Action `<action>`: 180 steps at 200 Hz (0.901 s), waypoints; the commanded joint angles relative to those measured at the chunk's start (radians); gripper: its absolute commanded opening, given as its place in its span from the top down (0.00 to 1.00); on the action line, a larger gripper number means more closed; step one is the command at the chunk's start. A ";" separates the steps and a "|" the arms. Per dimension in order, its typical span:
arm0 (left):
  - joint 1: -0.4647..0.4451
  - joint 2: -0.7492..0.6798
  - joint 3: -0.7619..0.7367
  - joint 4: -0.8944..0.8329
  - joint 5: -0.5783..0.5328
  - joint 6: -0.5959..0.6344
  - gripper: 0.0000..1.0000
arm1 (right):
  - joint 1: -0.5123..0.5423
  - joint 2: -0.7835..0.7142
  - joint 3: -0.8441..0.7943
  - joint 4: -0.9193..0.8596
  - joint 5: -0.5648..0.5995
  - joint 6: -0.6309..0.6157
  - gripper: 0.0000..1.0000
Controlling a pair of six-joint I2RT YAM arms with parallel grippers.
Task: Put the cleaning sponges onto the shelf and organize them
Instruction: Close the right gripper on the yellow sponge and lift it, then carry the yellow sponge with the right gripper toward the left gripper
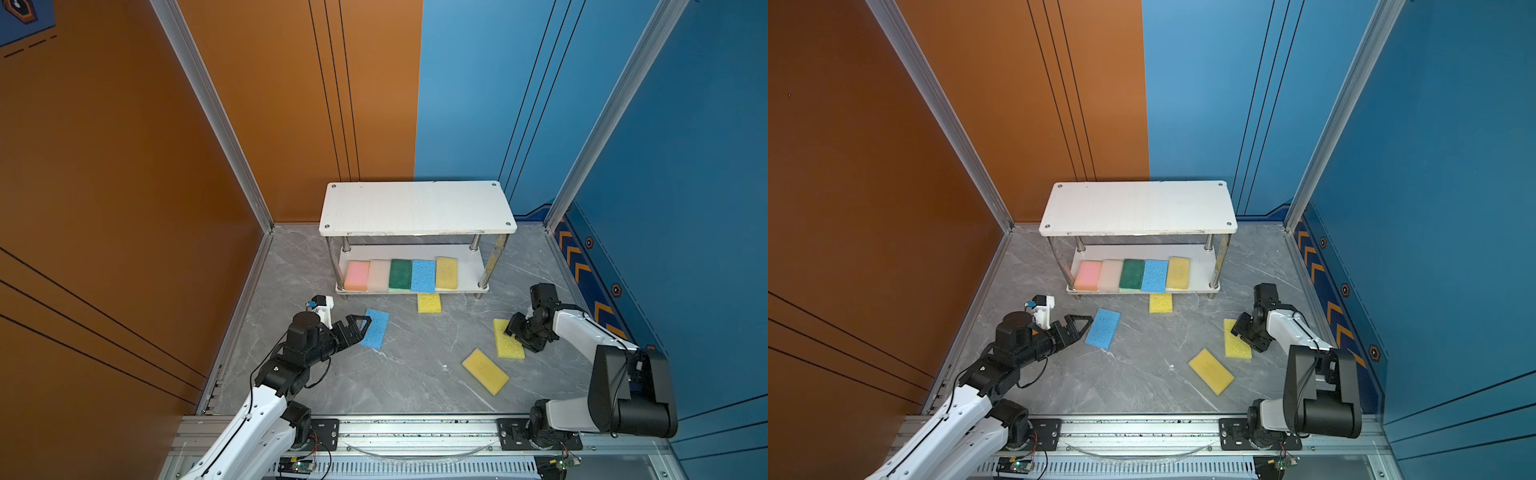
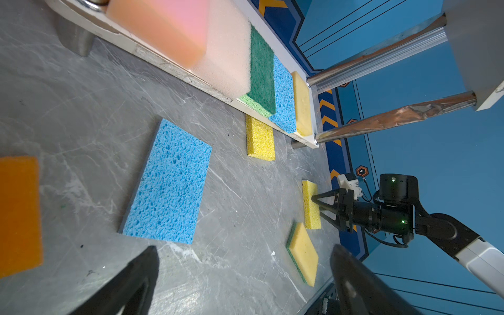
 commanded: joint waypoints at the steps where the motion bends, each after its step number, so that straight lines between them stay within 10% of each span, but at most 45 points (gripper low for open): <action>1: 0.009 -0.002 -0.007 -0.004 0.021 0.000 0.02 | 0.000 0.010 -0.029 0.019 -0.040 0.002 0.59; 56: 0.008 -0.002 -0.011 -0.001 0.029 -0.007 0.02 | 0.007 -0.049 -0.031 -0.010 -0.049 0.007 0.94; 180: -0.196 0.199 -0.036 0.404 0.093 -0.074 0.02 | 0.626 -0.214 0.102 0.046 -0.162 0.347 0.94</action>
